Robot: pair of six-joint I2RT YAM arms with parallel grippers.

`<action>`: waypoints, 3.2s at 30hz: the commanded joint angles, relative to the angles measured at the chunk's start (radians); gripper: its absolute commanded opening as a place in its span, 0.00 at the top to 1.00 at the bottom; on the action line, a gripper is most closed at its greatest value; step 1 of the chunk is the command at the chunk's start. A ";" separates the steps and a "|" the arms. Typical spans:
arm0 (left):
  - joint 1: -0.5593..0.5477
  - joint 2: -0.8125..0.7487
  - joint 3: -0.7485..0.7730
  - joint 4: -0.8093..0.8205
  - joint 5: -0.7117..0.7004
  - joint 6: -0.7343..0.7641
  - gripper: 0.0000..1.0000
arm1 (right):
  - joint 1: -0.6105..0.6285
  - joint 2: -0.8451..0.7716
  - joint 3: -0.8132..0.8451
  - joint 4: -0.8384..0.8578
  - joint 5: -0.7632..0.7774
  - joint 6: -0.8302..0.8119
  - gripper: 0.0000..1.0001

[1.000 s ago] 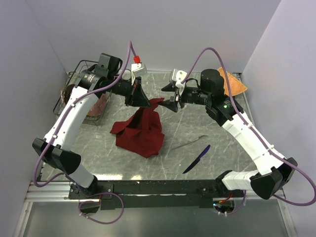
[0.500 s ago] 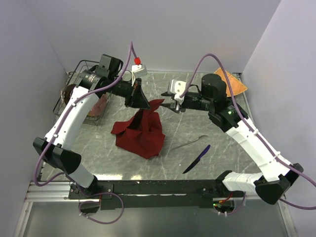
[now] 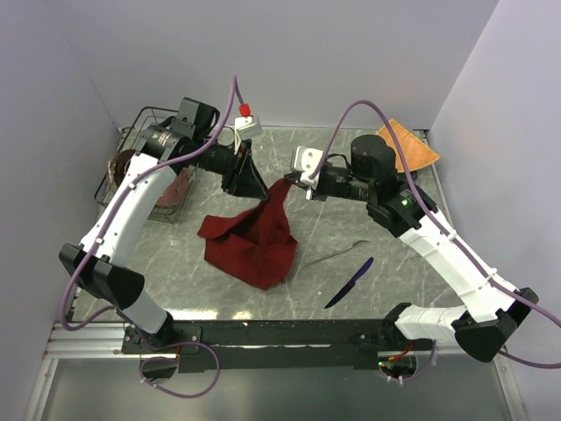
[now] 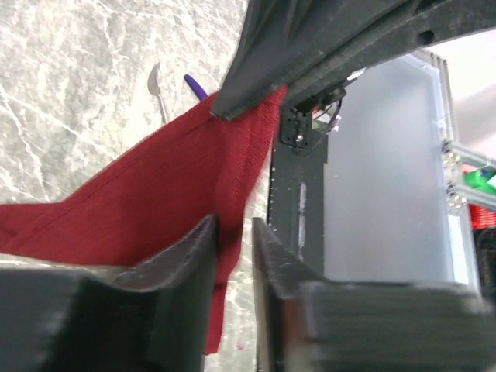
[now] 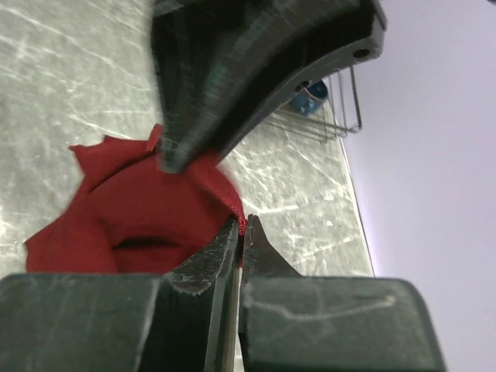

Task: Fold the napkin into a case and place the utensils inside
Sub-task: Pass from the left arm to the right, then flatten out the crumpled napkin at the center of the board.

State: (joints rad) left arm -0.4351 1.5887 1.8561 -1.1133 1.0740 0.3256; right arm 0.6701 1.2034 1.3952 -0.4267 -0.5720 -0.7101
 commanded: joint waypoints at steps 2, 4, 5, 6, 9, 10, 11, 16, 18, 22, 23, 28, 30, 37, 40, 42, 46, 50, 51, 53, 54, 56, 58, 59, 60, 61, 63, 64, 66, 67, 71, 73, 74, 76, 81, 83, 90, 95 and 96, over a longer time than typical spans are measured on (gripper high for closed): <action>0.120 -0.062 -0.081 0.101 -0.017 -0.028 0.47 | -0.018 -0.057 0.041 0.043 0.159 0.099 1.00; 0.211 -0.123 -0.202 0.189 -0.063 -0.022 0.39 | -0.055 -0.080 0.022 -0.007 0.195 0.132 1.00; 0.225 -0.139 -0.236 0.196 -0.138 0.015 0.39 | -0.064 -0.100 0.008 -0.024 0.211 0.136 1.00; 0.231 -0.153 -0.303 0.198 -0.181 0.118 0.38 | -0.075 -0.113 -0.008 -0.039 0.236 0.139 1.00; 0.233 -0.209 -0.465 0.222 -0.332 0.319 0.38 | -0.113 -0.142 -0.080 -0.078 0.290 0.161 1.00; 0.234 -0.235 -0.509 0.237 -0.362 0.372 0.39 | -0.124 -0.145 -0.113 -0.083 0.316 0.170 1.00; 0.236 -0.245 -0.549 0.245 -0.382 0.427 0.39 | -0.125 -0.145 -0.130 -0.086 0.328 0.179 1.00; 0.236 -0.242 -0.742 0.273 -0.474 0.659 0.40 | -0.147 -0.110 -0.180 -0.133 0.389 0.265 1.00; 0.236 -0.233 -0.799 0.325 -0.491 0.652 0.40 | -0.178 -0.097 -0.182 -0.152 0.399 0.299 1.00; 0.234 -0.255 -0.914 0.496 -0.526 0.596 0.38 | -0.245 -0.081 -0.202 -0.155 0.379 0.383 1.00; 0.234 -0.260 -0.960 0.527 -0.534 0.593 0.38 | -0.254 -0.080 -0.209 -0.153 0.374 0.391 1.00; 0.230 -0.224 -1.003 0.619 -0.571 0.619 0.39 | -0.274 -0.068 -0.243 -0.144 0.354 0.426 1.00; 0.230 -0.190 -1.002 0.635 -0.597 0.625 0.40 | -0.277 -0.062 -0.243 -0.141 0.351 0.432 1.00; 0.216 -0.096 -0.979 0.647 -0.641 0.648 0.43 | -0.291 -0.035 -0.234 -0.136 0.336 0.449 1.00; 0.202 -0.085 -0.995 0.661 -0.654 0.658 0.42 | -0.297 -0.022 -0.226 -0.135 0.337 0.452 1.00; 0.191 -0.084 -1.005 0.672 -0.666 0.667 0.42 | -0.305 -0.012 -0.220 -0.136 0.336 0.454 1.00; 0.174 -0.059 -1.017 0.673 -0.680 0.681 0.41 | -0.316 0.002 -0.214 -0.135 0.330 0.452 1.00; 0.170 -0.013 -0.997 0.665 -0.691 0.670 0.51 | -0.322 0.012 -0.211 -0.135 0.324 0.452 1.00; 0.170 -0.006 -0.989 0.650 -0.691 0.671 0.57 | -0.323 0.016 -0.208 -0.135 0.320 0.452 1.00; 0.170 0.005 -0.974 0.638 -0.689 0.681 0.64 | -0.325 0.018 -0.206 -0.130 0.320 0.452 1.00; 0.171 0.005 -0.969 0.630 -0.691 0.685 0.68 | -0.325 0.024 -0.205 -0.130 0.319 0.452 1.00; 0.171 0.011 -0.959 0.619 -0.688 0.696 0.74 | -0.326 0.027 -0.199 -0.130 0.319 0.454 1.00; 0.171 0.016 -0.945 0.606 -0.686 0.696 0.83 | -0.326 0.035 -0.197 -0.130 0.317 0.455 1.00; 0.171 0.023 -0.939 0.600 -0.684 0.695 0.86 | -0.329 0.035 -0.193 -0.130 0.316 0.457 1.00; 0.171 0.024 -0.927 0.596 -0.683 0.693 0.92 | -0.331 0.035 -0.193 -0.129 0.314 0.455 1.00; 0.171 0.024 -0.919 0.587 -0.680 0.687 0.94 | -0.331 0.035 -0.193 -0.127 0.316 0.457 1.00; 0.173 0.013 -0.887 0.566 -0.663 0.681 0.99 | -0.331 0.036 -0.185 -0.129 0.319 0.455 1.00; 0.173 0.005 -0.874 0.554 -0.654 0.672 0.99 | -0.334 0.038 -0.177 -0.130 0.322 0.455 1.00; 0.176 -0.022 -0.826 0.511 -0.625 0.661 0.99 | -0.337 0.039 -0.171 -0.132 0.324 0.455 1.00; 0.177 -0.030 -0.801 0.495 -0.615 0.636 0.99 | -0.348 0.041 -0.162 -0.132 0.324 0.455 1.00; 0.214 -0.049 -0.614 0.356 -0.543 0.541 0.99 | -0.414 0.051 -0.113 -0.116 0.336 0.462 1.00; 0.229 -0.039 -0.471 0.322 -0.514 0.473 0.99 | -0.446 0.061 -0.055 -0.106 0.346 0.462 1.00; 0.234 -0.032 -0.419 0.311 -0.508 0.445 0.99 | -0.476 0.079 -0.029 -0.093 0.348 0.463 1.00; 0.246 0.011 -0.255 0.331 -0.517 0.347 0.99 | -0.500 0.103 0.058 -0.077 0.359 0.465 1.00; 0.272 0.201 0.236 0.443 -0.578 0.089 0.99 | -0.540 0.246 0.255 0.078 0.447 0.480 1.00; 0.279 0.310 0.383 0.518 -0.624 0.037 0.99 | -0.546 0.350 0.422 0.118 0.481 0.491 1.00; 0.288 0.323 0.515 0.868 -0.701 -0.036 0.99 | -0.610 0.578 0.912 0.173 0.561 0.472 1.00; 0.314 0.163 0.252 0.862 -0.609 0.004 0.99 | -0.629 0.435 0.621 0.281 0.416 0.385 1.00; 0.323 0.142 0.211 0.850 -0.558 0.006 0.99 | -0.626 0.405 0.549 0.293 0.394 0.373 1.00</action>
State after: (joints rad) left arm -0.1375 1.8591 2.1990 -0.3141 0.4126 0.3420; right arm 0.0448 1.7443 2.1330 -0.2310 -0.0845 -0.2680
